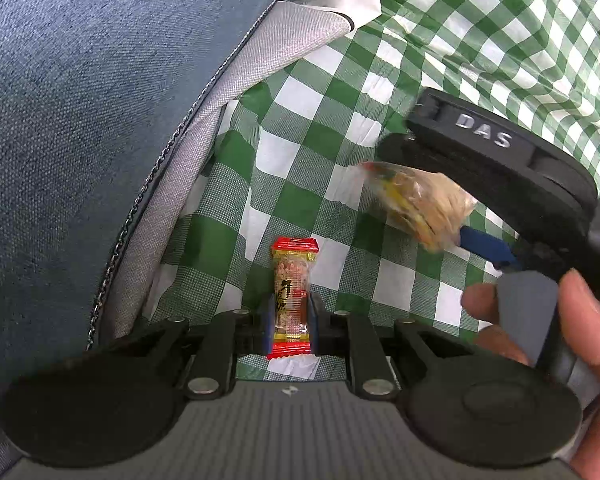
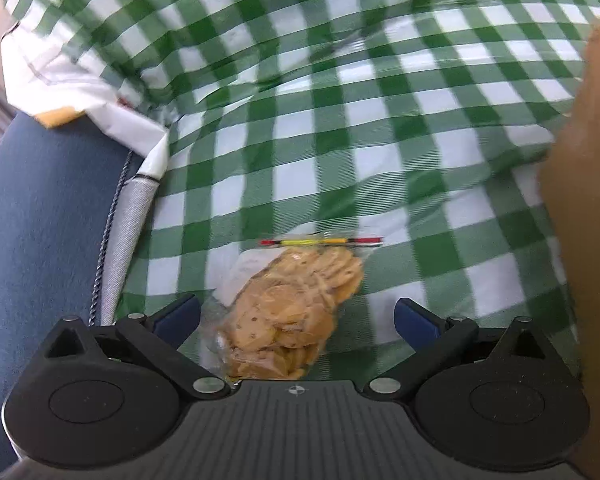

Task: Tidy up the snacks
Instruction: 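Grasp the small red-wrapped bar with left tool while right tool grasps cookie bag, then carry the red-wrapped bar and cookie bag over the box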

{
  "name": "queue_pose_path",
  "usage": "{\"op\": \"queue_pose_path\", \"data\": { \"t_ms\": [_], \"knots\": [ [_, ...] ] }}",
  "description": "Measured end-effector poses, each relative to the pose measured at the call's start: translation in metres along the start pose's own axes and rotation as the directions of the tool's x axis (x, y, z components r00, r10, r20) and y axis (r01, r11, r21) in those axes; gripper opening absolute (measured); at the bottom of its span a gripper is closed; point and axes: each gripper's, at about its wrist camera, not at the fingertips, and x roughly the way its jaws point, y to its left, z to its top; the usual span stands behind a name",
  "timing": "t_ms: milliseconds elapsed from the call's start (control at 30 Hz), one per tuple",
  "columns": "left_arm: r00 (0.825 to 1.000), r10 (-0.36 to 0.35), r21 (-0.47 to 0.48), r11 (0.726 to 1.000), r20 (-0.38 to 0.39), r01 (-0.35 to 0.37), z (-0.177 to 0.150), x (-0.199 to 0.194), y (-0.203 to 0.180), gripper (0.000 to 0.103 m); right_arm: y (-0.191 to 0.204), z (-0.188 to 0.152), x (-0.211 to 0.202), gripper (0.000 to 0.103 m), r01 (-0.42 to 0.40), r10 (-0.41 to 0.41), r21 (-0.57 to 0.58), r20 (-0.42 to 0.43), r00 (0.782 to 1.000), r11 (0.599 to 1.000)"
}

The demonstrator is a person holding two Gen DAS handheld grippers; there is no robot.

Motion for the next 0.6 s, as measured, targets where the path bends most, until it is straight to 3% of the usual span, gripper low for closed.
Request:
{"op": "queue_pose_path", "data": {
  "t_ms": [100, 233, 400, 600],
  "knots": [
    [1.000, 0.002, 0.005, 1.000, 0.002, -0.002, -0.001, -0.001, 0.000, 0.018, 0.011, -0.001, 0.004, 0.097, 0.011, -0.011, -0.070, -0.007, 1.000, 0.998],
    [1.000, 0.007, -0.001, 1.000, 0.005, -0.007, 0.000, -0.001, -0.001, 0.017, 0.006, -0.004, 0.003, 0.052, 0.071, -0.071, -0.102, 0.006, 0.997, 0.992],
    [1.000, 0.005, 0.010, 1.000, 0.018, -0.005, -0.001, -0.004, -0.006, 0.017, -0.011, -0.006, -0.021, 0.047, 0.063, -0.058, -0.122, 0.046, 0.997, 0.991],
    [0.998, -0.027, 0.024, 0.999, 0.051, 0.026, -0.004, -0.014, -0.012, 0.017, -0.035, -0.004, -0.078, 0.046, 0.044, -0.032, -0.118, 0.098, 0.995, 0.992]
  ]
}}
